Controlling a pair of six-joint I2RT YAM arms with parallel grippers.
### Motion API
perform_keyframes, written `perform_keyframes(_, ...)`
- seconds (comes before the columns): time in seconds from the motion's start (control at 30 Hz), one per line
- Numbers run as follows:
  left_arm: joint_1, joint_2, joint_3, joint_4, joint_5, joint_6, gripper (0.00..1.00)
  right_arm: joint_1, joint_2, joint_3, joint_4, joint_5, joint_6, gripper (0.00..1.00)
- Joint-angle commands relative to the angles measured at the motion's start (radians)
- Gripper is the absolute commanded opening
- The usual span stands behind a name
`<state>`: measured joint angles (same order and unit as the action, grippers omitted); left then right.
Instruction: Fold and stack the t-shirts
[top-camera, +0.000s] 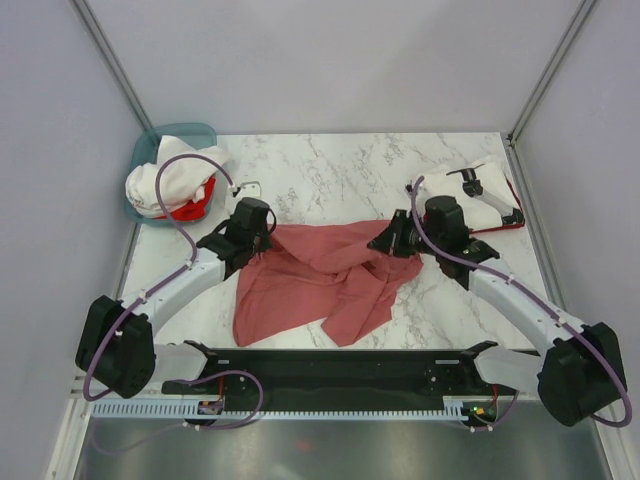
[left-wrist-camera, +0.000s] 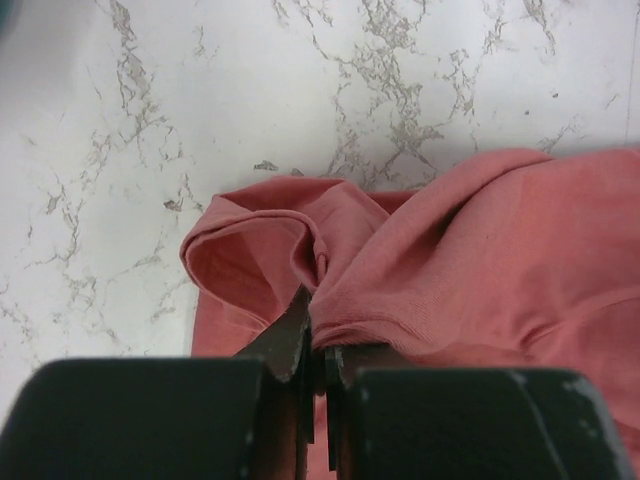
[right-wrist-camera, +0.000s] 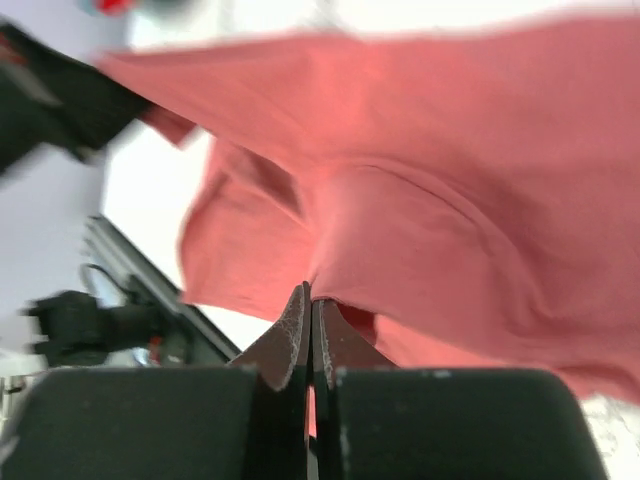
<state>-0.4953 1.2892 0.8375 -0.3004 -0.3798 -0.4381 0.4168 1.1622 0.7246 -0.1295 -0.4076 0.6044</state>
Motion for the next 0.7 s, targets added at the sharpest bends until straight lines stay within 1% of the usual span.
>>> perform_keyframes(0.0,-0.003,-0.016,-0.015,0.053,0.013,-0.027,0.06,-0.003,-0.065,0.221,0.014,-0.072,0.066,0.0)
perform_keyframes(0.17,-0.002,0.012,-0.02,0.101,0.064,-0.014,0.13,-0.004,-0.09,0.421,0.005,-0.117,0.149,0.0)
perform_keyframes(0.2,-0.002,0.025,-0.02,0.109,0.074,-0.01,0.16,-0.004,-0.088,0.496,-0.011,-0.12,0.149,0.0)
perform_keyframes(0.23,-0.002,0.031,-0.017,0.115,0.084,-0.005,0.19,-0.004,-0.084,0.533,-0.031,-0.119,0.147,0.0)
perform_keyframes(0.27,-0.002,0.038,-0.015,0.122,0.096,0.002,0.23,-0.004,-0.081,0.565,-0.066,-0.119,0.147,0.0)
perform_keyframes(0.3,-0.003,0.045,-0.014,0.122,0.104,0.006,0.33,-0.003,-0.078,0.62,-0.085,-0.111,0.138,0.0)
perform_keyframes(0.37,-0.002,0.058,-0.009,0.124,0.11,0.009,0.45,-0.003,-0.081,0.656,-0.134,-0.088,0.123,0.0)
perform_keyframes(0.4,-0.002,0.058,-0.012,0.122,0.11,0.009,0.55,-0.004,-0.088,0.671,-0.151,-0.054,0.104,0.0)
perform_keyframes(0.47,-0.003,0.041,-0.018,0.124,0.11,0.001,0.64,-0.006,-0.119,0.665,-0.197,0.004,0.078,0.0)
perform_keyframes(0.5,-0.002,0.032,-0.021,0.124,0.11,-0.001,0.69,-0.004,-0.134,0.635,-0.208,0.036,0.071,0.0)
perform_keyframes(0.53,-0.002,0.021,-0.031,0.126,0.108,-0.004,0.71,-0.007,-0.15,0.613,-0.214,0.118,0.051,0.0)
perform_keyframes(0.6,-0.002,-0.016,-0.041,0.127,0.088,-0.011,0.76,-0.01,-0.205,0.546,-0.223,0.211,0.029,0.0)
perform_keyframes(0.63,-0.002,-0.028,-0.049,0.126,0.072,-0.023,0.77,-0.01,-0.223,0.523,-0.229,0.324,0.003,0.0)
perform_keyframes(0.67,-0.002,-0.06,-0.055,0.123,0.067,-0.03,0.78,-0.01,-0.272,0.501,-0.236,0.396,-0.011,0.0)
